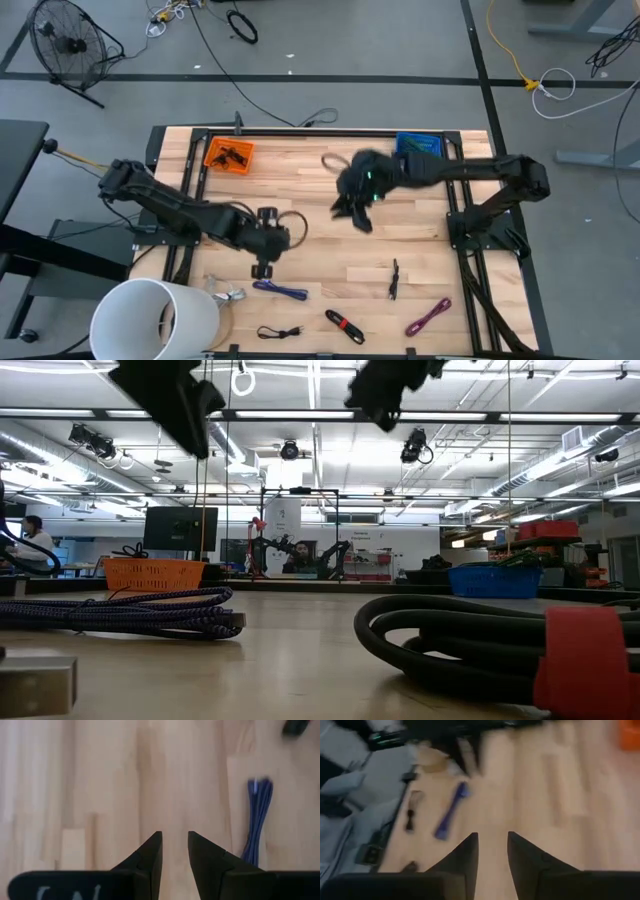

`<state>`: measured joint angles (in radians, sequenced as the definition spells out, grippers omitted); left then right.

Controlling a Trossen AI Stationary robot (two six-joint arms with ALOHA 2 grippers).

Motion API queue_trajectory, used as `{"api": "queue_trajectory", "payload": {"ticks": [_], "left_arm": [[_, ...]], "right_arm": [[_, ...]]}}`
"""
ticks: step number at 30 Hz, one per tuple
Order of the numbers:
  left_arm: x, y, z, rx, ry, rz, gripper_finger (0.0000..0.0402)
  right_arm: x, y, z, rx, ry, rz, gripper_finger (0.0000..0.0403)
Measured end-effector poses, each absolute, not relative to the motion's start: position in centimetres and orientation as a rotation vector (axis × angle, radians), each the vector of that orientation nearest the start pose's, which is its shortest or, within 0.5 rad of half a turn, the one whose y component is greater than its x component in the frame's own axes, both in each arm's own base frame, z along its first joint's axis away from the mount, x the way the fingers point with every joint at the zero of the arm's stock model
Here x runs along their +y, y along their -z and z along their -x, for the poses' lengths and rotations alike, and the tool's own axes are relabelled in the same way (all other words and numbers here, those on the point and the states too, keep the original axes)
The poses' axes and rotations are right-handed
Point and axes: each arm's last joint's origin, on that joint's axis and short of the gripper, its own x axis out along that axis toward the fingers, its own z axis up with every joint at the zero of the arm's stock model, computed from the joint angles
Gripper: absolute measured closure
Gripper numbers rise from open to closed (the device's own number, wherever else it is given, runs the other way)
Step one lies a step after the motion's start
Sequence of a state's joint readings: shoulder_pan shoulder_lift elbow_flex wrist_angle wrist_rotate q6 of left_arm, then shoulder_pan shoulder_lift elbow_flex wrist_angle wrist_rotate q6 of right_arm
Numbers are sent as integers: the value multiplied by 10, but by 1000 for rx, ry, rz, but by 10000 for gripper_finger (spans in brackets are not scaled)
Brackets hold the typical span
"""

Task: Pick & Place USB Port
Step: Put the blue charger cable into the blue bin

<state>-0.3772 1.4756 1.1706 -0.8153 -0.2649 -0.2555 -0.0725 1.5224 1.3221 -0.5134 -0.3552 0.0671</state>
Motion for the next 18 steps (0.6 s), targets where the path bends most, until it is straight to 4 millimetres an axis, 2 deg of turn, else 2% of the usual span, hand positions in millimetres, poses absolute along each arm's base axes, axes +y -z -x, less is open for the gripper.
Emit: {"api": "queue_trajectory", "payload": {"ticks": [4,10,14,18], "left_arm": [[-114,-241,-279,1129,-16,-168,305],[-133,-203,-290,1266,60,-147,305],[-145,-183,-294,1315,107,-143,305],[-156,-174,-293,1348,126,-80,305]], "right_arm": [[24,-316,-335,654,-281,-135,301],[60,-314,-333,627,-200,-50,301],[72,-314,-331,619,-172,6,301],[73,-314,-330,615,-127,29,301]]}}
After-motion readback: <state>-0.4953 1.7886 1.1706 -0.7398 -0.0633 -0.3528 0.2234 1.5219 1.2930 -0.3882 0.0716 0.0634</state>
